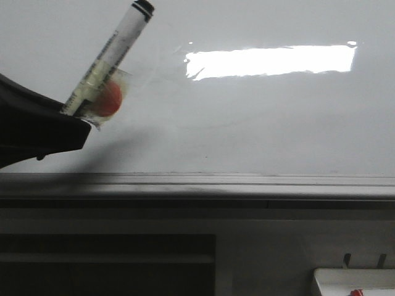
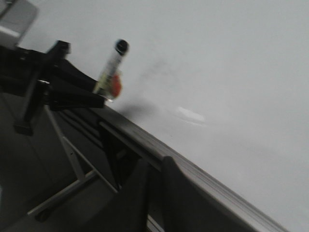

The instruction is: Write number 2 on whiteboard

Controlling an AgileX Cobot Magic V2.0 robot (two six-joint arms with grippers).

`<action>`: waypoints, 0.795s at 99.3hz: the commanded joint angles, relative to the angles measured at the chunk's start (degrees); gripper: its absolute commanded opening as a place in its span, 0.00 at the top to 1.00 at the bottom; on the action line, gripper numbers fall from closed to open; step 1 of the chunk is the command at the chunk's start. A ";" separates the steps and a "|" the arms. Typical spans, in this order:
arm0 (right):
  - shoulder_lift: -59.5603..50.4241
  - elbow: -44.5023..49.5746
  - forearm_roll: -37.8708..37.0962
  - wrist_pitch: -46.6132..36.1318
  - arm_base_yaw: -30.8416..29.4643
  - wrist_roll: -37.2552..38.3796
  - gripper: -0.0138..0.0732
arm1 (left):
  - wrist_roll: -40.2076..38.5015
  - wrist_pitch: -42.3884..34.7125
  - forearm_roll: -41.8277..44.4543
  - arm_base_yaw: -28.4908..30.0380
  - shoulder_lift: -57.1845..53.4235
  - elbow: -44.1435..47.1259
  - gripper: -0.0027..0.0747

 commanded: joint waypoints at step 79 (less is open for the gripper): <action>40.42 -19.96 7.71 -15.84 29.25 -23.33 0.45 | -0.05 -7.08 15.14 -4.99 -1.40 -1.62 0.99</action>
